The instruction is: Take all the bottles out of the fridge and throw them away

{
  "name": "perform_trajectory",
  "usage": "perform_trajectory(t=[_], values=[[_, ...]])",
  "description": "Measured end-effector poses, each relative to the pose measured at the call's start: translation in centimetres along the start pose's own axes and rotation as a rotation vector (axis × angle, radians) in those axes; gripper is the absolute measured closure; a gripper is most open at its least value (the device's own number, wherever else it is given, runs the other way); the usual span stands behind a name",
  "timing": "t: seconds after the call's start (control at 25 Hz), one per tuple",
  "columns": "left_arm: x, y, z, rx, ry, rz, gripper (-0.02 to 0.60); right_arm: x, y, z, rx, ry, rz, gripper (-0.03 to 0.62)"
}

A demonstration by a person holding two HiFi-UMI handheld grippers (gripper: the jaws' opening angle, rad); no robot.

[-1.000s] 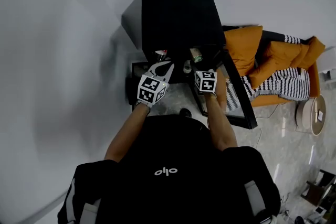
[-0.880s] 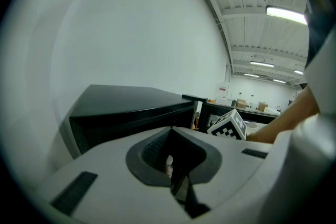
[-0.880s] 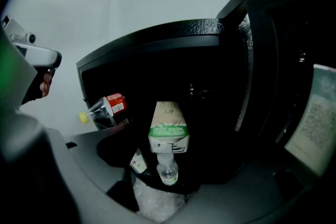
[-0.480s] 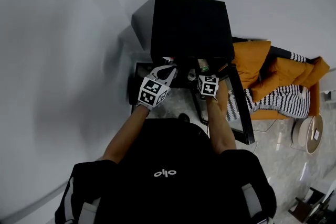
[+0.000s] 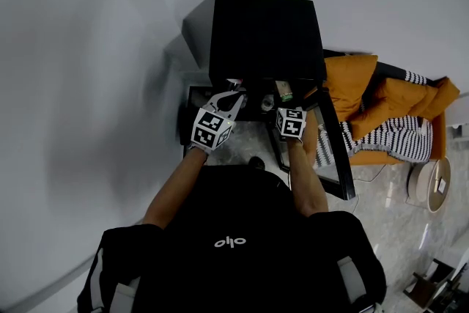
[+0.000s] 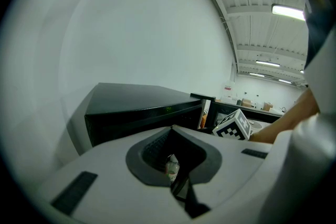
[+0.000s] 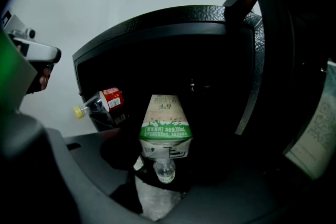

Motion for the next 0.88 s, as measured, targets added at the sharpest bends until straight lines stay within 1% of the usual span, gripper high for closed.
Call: perform_trajectory(t=[0.48, 0.88], values=[[-1.2, -0.7, -1.6, -0.013, -0.032, 0.006, 0.580, 1.6, -1.0, -4.6, -0.018, 0.012, 0.009, 0.329], [-3.4, -2.8, -4.5, -0.013, -0.064, -0.008, 0.580, 3.5, -0.5, -11.9, -0.072, 0.005, 0.023, 0.329]])
Point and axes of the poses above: the fingertips, and each gripper's own axes: z forward along the fingers, x to its left, y out of its top, the point moved 5 cm from there along -z, backward along the fingers, and after that the axes turned 8 degrees about -y, right-handed, at the moved point
